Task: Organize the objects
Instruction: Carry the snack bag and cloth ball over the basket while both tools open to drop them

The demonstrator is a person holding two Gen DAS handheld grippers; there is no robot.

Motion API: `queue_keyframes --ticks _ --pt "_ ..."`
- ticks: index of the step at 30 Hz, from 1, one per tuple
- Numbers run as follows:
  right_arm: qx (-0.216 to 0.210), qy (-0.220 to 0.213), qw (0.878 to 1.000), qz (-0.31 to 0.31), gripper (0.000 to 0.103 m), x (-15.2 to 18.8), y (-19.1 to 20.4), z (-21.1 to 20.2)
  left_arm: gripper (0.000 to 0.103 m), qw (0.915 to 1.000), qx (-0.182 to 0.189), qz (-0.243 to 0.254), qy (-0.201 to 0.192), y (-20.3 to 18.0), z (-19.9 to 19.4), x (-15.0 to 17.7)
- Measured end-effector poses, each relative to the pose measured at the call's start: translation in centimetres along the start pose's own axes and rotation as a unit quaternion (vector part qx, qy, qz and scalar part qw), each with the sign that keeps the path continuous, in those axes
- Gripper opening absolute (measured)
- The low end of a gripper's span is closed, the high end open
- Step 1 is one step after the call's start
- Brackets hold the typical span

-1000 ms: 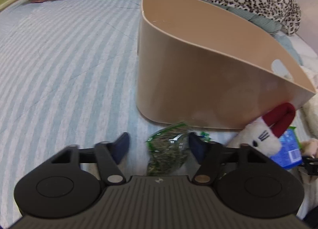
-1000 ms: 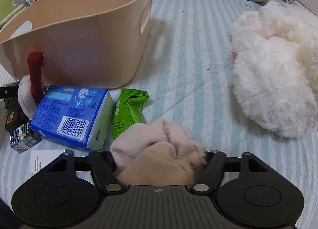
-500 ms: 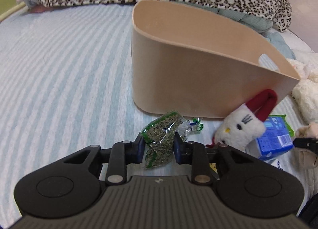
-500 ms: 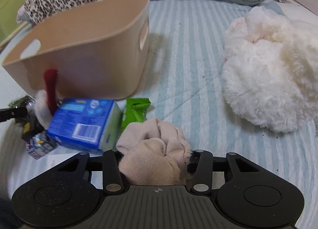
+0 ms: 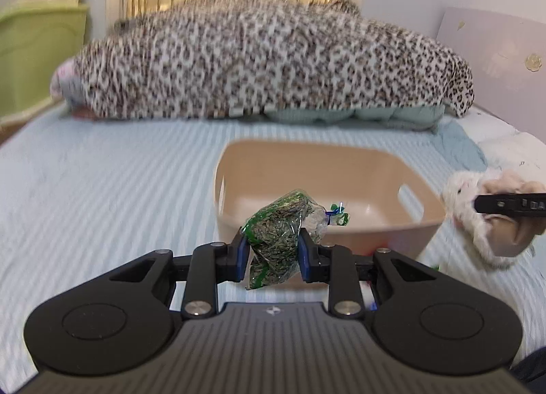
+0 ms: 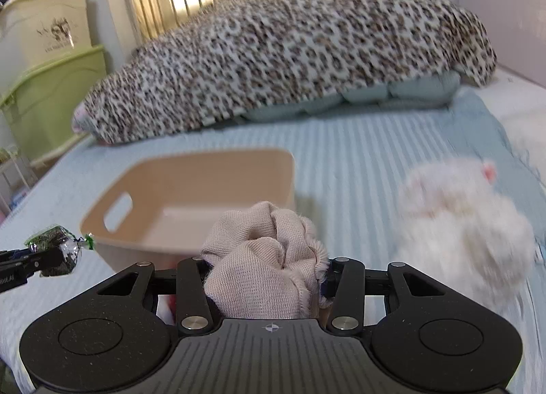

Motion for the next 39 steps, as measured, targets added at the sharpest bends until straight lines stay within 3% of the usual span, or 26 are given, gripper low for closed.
queue_keyframes --ticks 5,11,18,24,27,29,31,32,33,39 --pt "-0.014 -0.02 1.0 -0.012 0.042 -2.6 1.1 3.2 0.031 0.9991 -0.023 0.03 -0.02 -2.8 1.5 -2.9" --pt "-0.023 -0.016 0.999 -0.015 0.042 -4.6 1.4 8.0 0.031 0.9981 -0.052 0.032 0.0 -4.9 6.6 -4.0" --pt "0.005 0.015 0.999 -0.038 0.042 -2.8 0.9 12.3 0.031 0.9933 -0.095 0.053 0.038 -5.2 11.9 -2.5" --pt "0.024 0.049 0.997 -0.049 0.043 -1.0 0.3 14.7 0.032 0.9911 -0.096 0.068 0.062 -5.7 13.6 -0.8" --pt "0.026 0.058 0.996 -0.055 0.046 -0.4 0.6 14.8 0.033 0.9904 -0.096 0.072 0.068 -5.9 13.9 -0.2" --pt "0.026 0.06 0.996 -0.059 0.059 -0.2 0.8 14.5 0.034 0.991 -0.095 0.065 0.069 -5.8 13.7 -0.1" --pt "0.027 0.054 0.996 -0.065 0.062 -0.4 1.0 13.7 0.048 0.991 -0.097 0.059 0.07 -5.5 13.3 -0.3" --pt "0.026 0.05 0.996 -0.066 0.067 -0.6 1.2 13.2 0.068 0.9912 -0.099 0.055 0.068 -5.4 13.0 -0.3" --pt "0.025 0.045 0.996 -0.067 0.07 -0.8 1.3 12.7 0.08 0.9916 -0.1 0.051 0.063 -5.2 12.5 -0.5" --pt "0.022 0.02 0.996 -0.084 0.095 -2.1 2.5 8.3 0.085 0.9932 -0.095 0.037 0.057 -4.7 9.8 -0.9"
Point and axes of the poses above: each gripper's, at about its wrist camera, not at the fingertips, and z roughly the way its jaws point, y to its left, x to its underside, the point moved 9 cm from there along z, roughly the way its jaws point, and after that the axes turned 12 degrees about -x, right-handed, at the moved point
